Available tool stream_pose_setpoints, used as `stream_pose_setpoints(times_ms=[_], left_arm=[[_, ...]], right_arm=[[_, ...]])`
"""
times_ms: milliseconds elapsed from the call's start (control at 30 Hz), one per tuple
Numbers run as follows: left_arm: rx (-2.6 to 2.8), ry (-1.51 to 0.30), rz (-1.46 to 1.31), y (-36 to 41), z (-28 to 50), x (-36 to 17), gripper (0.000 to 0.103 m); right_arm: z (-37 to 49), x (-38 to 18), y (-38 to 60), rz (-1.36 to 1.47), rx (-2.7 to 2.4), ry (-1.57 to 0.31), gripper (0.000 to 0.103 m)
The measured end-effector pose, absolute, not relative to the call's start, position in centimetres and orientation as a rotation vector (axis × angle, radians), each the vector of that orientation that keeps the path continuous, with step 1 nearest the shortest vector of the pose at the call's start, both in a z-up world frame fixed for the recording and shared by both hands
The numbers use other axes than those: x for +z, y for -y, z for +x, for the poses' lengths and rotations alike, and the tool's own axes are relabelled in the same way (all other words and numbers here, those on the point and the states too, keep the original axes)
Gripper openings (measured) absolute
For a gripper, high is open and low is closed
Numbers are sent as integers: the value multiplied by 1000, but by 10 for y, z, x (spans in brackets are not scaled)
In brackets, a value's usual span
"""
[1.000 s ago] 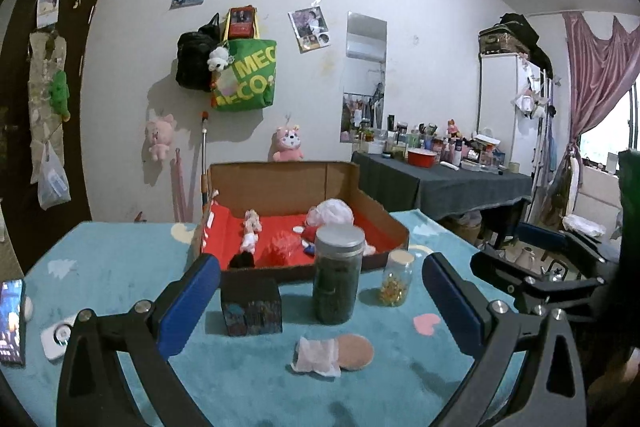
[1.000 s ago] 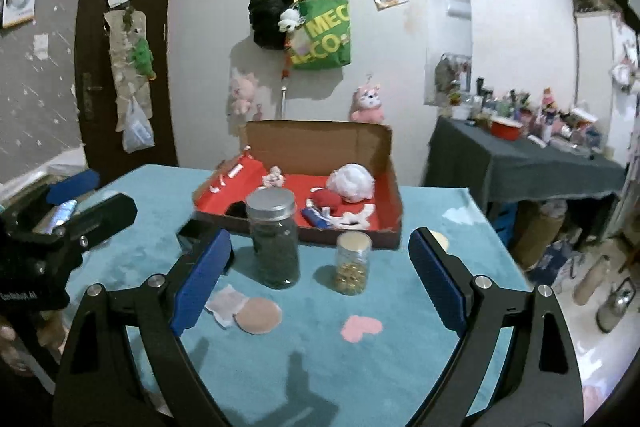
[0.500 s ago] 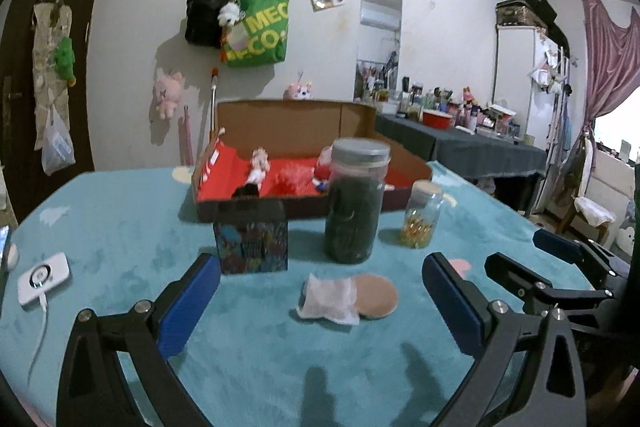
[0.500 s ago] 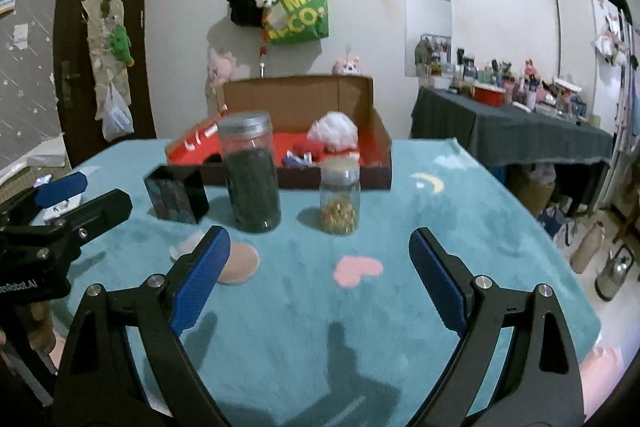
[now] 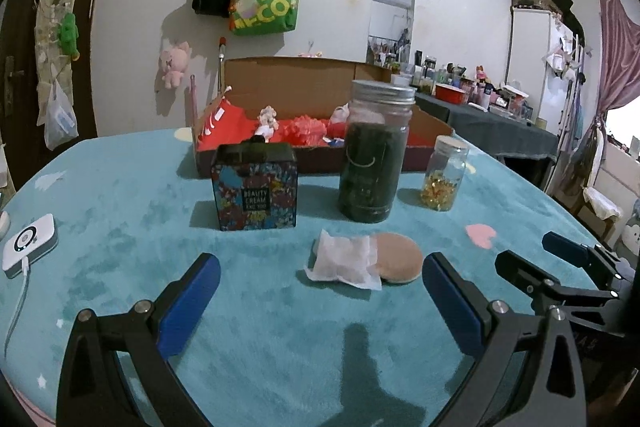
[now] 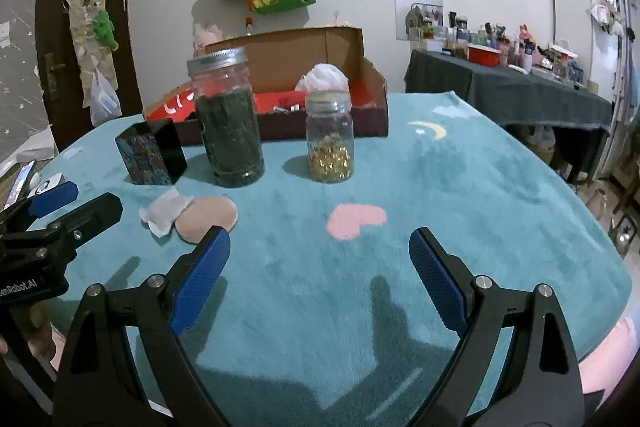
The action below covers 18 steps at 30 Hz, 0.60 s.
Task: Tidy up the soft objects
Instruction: 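Grasp the white tissue with the left tool while the right tool grasps the tan round sponge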
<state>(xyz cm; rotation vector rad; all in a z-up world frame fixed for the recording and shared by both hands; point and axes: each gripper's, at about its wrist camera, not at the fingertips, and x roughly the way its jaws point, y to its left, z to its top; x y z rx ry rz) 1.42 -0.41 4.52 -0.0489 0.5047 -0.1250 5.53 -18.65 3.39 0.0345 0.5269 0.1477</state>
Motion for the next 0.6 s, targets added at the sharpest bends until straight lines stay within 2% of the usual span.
stream_pose_setpoints(times_ms=[600], left_arm=[[-116,-552,-43,5,19,34,103]], right_arm=[[62,17,189,53,145,-585,92]])
